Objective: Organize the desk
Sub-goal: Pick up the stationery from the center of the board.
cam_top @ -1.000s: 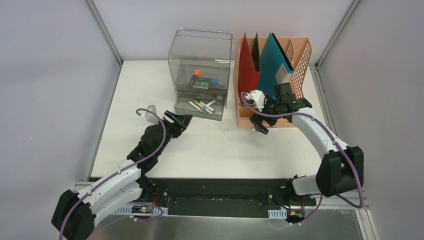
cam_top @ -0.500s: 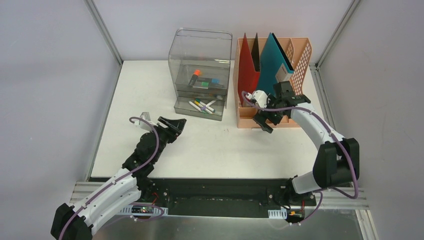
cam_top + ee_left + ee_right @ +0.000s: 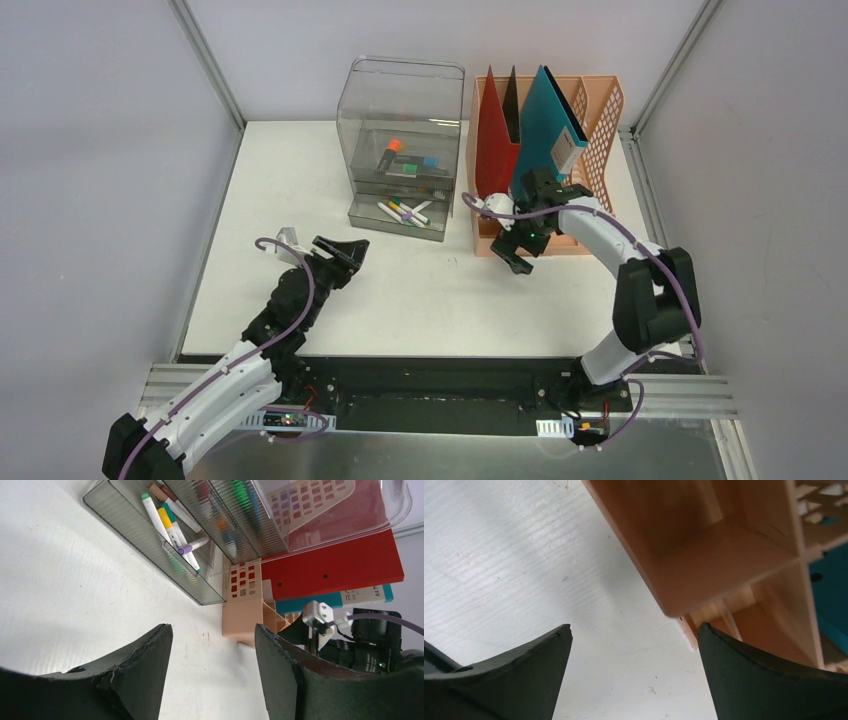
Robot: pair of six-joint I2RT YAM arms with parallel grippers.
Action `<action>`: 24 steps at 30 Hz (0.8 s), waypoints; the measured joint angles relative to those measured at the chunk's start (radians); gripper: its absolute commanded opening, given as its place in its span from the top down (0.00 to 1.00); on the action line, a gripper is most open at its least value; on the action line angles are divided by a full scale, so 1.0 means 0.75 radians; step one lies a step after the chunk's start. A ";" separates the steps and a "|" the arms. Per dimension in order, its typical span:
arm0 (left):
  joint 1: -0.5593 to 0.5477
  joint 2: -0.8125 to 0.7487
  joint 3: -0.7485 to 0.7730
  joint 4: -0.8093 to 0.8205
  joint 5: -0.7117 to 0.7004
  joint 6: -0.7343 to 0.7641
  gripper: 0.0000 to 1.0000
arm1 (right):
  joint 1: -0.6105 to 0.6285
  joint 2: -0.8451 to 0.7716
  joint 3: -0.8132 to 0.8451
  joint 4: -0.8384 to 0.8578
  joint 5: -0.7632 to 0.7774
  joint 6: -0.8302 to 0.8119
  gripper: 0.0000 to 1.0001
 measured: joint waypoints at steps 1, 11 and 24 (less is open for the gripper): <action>0.000 0.003 0.000 -0.003 0.000 0.000 0.38 | 0.011 0.030 0.011 -0.006 0.006 0.004 0.01; 0.000 0.026 -0.002 -0.012 0.000 -0.001 0.38 | 0.126 0.145 0.024 0.024 0.129 0.039 0.12; 0.000 -0.005 -0.002 -0.037 -0.001 0.000 0.37 | 0.164 0.187 -0.003 0.110 0.297 0.065 0.15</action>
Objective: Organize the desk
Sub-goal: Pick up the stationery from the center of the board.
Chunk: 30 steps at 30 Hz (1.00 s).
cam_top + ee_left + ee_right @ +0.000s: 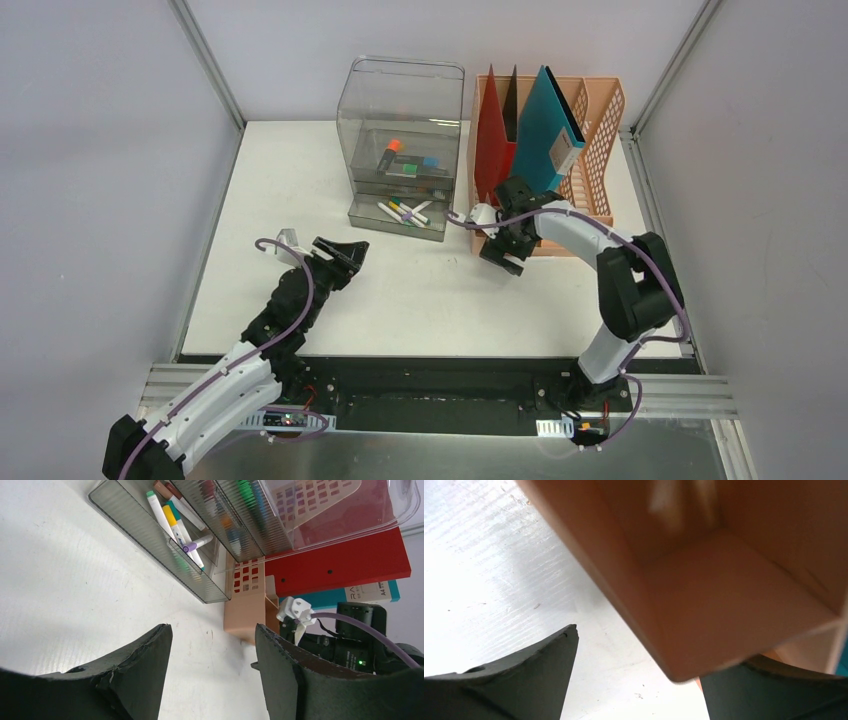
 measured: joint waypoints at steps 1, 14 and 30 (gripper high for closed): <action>0.000 -0.002 0.000 -0.002 0.000 0.000 0.37 | 0.001 -0.013 -0.004 0.009 0.001 0.001 0.16; 0.000 0.044 0.000 -0.008 0.001 0.000 0.37 | 0.010 -0.211 0.022 -0.131 -0.249 -0.091 0.32; 0.000 0.067 0.000 -0.017 0.001 -0.001 0.37 | 0.066 -0.047 -0.003 -0.090 -0.051 -0.093 0.31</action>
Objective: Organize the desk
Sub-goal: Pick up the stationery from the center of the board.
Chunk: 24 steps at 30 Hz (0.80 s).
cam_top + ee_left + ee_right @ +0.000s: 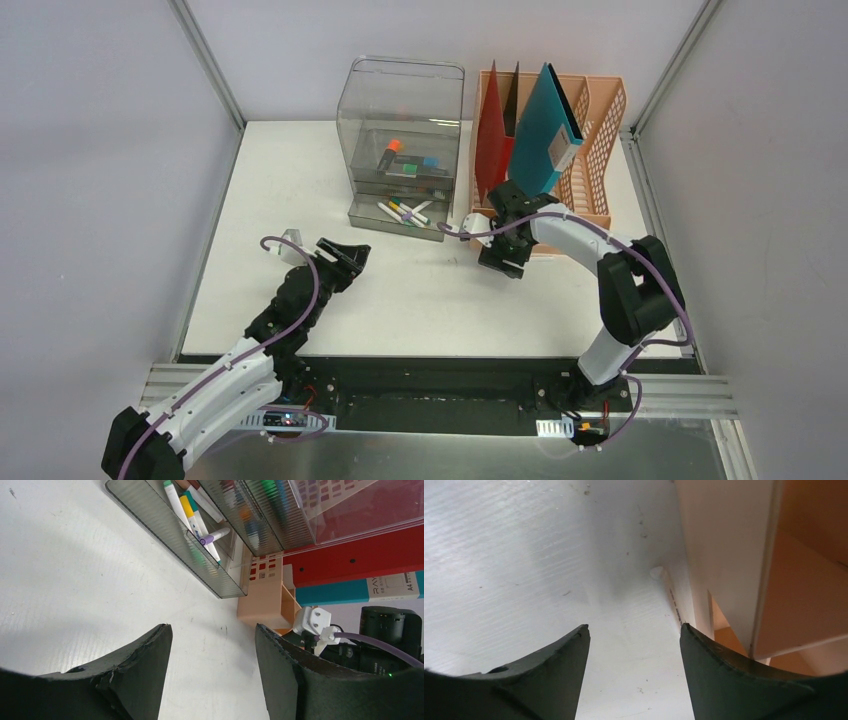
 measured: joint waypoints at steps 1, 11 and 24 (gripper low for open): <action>0.000 -0.003 0.000 -0.001 0.000 0.000 0.37 | 0.000 -0.001 -0.005 0.014 0.016 -0.001 0.31; 0.000 -0.010 0.000 -0.007 0.000 -0.005 0.38 | 0.027 0.007 -0.077 0.090 0.141 -0.082 0.31; 0.000 -0.010 0.000 -0.009 0.002 -0.009 0.38 | 0.046 0.067 -0.090 0.090 0.162 -0.159 0.49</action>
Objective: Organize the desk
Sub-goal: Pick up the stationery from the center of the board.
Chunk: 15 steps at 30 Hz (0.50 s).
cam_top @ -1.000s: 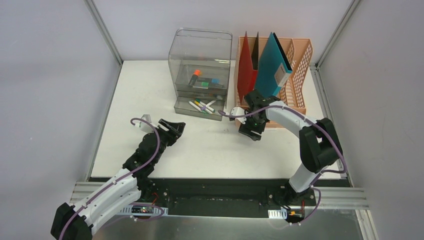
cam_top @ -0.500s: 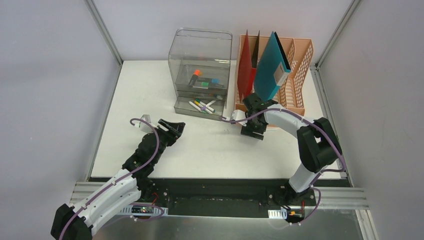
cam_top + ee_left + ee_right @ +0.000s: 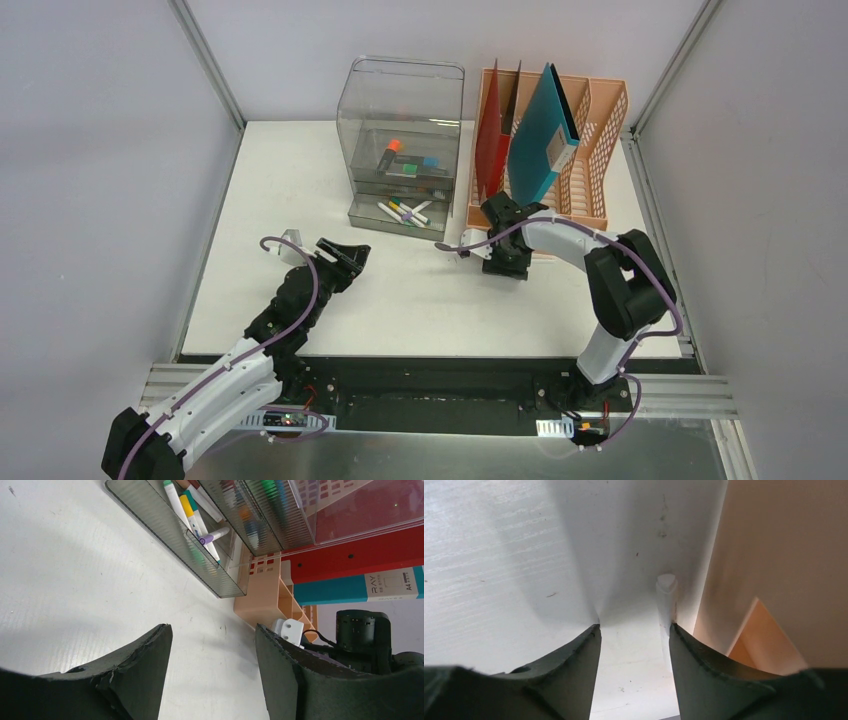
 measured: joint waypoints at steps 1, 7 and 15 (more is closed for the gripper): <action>0.000 0.000 0.000 0.000 0.000 -0.001 0.38 | 0.000 0.000 0.004 -0.004 -0.002 -0.002 0.51; 0.000 0.000 0.000 0.000 0.009 -0.008 0.37 | -0.001 0.001 0.021 -0.033 -0.027 -0.004 0.64; 0.000 0.012 0.000 0.000 0.011 -0.023 0.37 | -0.002 0.010 0.051 -0.094 -0.093 -0.007 0.66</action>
